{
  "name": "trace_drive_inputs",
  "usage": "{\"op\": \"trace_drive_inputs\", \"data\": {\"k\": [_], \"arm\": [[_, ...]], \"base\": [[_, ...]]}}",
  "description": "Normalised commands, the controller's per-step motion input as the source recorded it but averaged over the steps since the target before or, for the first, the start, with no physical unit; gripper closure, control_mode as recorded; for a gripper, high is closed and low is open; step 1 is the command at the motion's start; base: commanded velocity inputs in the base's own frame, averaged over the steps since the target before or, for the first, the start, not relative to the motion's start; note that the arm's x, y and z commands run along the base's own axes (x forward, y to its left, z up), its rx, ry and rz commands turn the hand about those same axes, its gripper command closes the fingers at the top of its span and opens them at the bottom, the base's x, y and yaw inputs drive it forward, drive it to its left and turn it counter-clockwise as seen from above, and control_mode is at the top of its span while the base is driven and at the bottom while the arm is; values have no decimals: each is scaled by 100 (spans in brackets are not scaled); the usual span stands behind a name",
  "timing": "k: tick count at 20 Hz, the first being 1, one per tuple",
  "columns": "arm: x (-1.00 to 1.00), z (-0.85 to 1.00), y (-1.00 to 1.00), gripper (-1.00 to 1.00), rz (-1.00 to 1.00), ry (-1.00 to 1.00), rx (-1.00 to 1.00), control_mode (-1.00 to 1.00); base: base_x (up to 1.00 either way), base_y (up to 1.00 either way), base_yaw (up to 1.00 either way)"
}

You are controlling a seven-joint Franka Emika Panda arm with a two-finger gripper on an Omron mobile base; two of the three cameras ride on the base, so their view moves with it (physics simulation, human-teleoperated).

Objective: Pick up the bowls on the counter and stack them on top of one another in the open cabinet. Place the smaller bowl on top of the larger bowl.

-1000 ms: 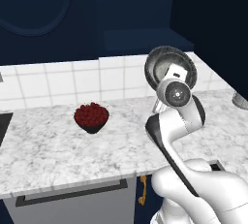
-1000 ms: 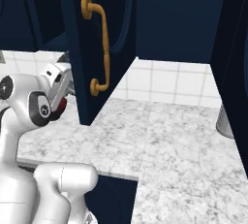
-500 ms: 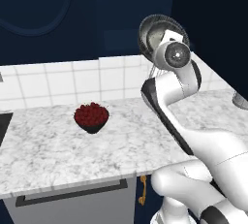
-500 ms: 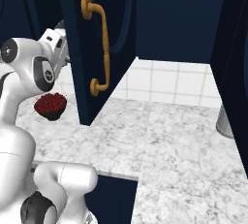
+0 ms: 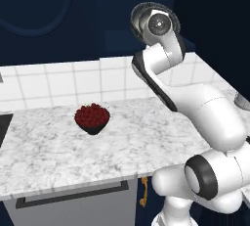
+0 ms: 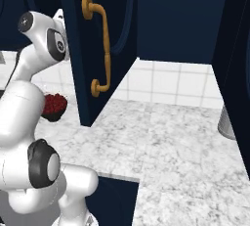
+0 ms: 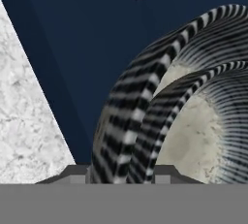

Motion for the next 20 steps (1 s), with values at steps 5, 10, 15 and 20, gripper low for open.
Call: {"op": "trace_drive_inputs", "data": {"k": [5, 10, 15, 20], "arm": [[99, -1, 0, 100, 0, 0, -11, -100], [58, 0, 0, -100, 0, 0, -5, -100], [-9, 2, 0, -100, 0, -3, 0, -100], [-94, 0, 0, -100, 0, -17, 0, -100]], "base": [[0, 0, 0], [0, 0, 0], [0, 0, 0], [0, 0, 0]]}}
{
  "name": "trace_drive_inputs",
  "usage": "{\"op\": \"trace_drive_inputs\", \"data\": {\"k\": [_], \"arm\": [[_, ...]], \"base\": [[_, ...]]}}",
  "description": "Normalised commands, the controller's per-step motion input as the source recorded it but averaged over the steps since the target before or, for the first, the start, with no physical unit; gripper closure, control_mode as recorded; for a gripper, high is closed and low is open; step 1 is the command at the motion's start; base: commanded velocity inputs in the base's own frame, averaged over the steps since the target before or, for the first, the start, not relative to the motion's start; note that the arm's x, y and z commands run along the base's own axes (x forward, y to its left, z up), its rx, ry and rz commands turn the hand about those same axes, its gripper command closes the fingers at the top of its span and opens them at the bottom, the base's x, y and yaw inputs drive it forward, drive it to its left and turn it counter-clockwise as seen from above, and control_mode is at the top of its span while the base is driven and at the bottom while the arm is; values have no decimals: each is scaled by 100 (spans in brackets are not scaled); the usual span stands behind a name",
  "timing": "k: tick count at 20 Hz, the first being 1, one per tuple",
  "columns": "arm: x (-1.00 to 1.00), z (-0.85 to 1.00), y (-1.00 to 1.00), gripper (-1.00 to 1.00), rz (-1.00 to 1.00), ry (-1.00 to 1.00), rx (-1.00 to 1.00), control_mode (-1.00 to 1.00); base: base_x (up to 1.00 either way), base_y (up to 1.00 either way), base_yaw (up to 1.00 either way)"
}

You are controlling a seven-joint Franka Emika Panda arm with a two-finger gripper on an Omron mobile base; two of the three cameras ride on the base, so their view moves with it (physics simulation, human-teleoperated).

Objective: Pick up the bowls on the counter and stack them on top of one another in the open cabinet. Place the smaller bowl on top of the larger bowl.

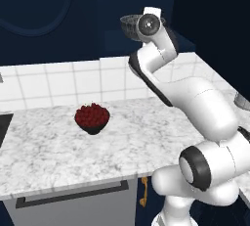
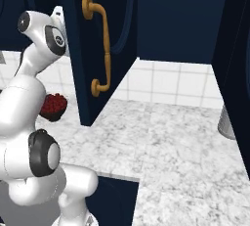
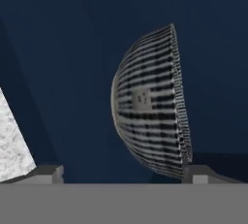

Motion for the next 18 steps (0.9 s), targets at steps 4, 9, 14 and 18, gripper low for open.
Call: {"op": "trace_drive_inputs", "data": {"k": [4, 9, 14, 18], "arm": [[-100, -17, 1, -100, -3, -23, 0, -100], [-100, -97, 0, -100, -3, -8, -11, -100], [-100, -100, 0, -100, -1, -2, -25, -100], [-100, -73, 9, -100, -9, -27, -13, -100]], "base": [[0, 0, 0], [0, 0, 0], [0, 0, 0], [0, 0, 0]]}}
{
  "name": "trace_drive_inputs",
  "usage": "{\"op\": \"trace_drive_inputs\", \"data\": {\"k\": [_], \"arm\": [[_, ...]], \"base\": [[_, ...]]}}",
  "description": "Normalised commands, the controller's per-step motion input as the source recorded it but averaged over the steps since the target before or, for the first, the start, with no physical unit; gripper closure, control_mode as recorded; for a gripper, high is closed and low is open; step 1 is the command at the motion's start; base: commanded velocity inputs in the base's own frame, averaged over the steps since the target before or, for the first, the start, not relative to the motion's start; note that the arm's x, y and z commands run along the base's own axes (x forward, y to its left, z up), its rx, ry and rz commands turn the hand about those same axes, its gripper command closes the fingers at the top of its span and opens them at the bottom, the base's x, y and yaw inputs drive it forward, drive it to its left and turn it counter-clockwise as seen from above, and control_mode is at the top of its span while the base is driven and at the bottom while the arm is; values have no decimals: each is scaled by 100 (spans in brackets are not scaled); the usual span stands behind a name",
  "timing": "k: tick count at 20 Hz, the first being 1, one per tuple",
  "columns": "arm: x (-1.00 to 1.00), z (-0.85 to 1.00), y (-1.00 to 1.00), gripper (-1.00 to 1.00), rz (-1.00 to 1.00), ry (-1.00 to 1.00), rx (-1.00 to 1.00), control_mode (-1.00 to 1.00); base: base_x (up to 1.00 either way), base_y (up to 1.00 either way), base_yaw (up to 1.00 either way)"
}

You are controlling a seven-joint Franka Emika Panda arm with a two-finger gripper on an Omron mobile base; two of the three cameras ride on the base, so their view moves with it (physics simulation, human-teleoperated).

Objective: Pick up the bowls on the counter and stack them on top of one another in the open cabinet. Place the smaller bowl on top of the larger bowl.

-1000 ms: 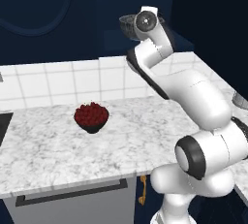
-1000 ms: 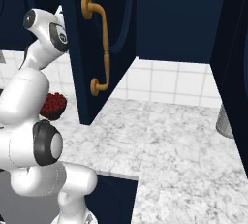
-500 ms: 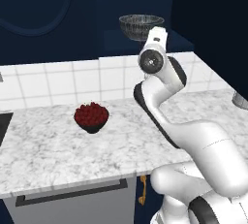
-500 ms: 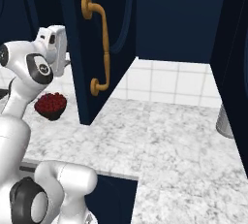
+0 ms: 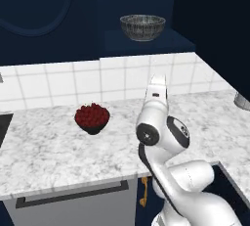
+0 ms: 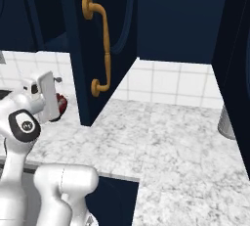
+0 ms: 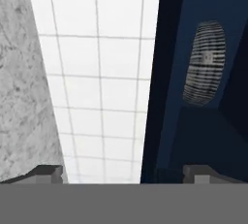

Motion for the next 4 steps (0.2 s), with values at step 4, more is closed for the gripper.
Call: {"op": "trace_drive_inputs", "data": {"k": [4], "arm": [[-75, 12, 58, -100, -5, -34, -26, -100]], "base": [[0, 0, 0]]}}
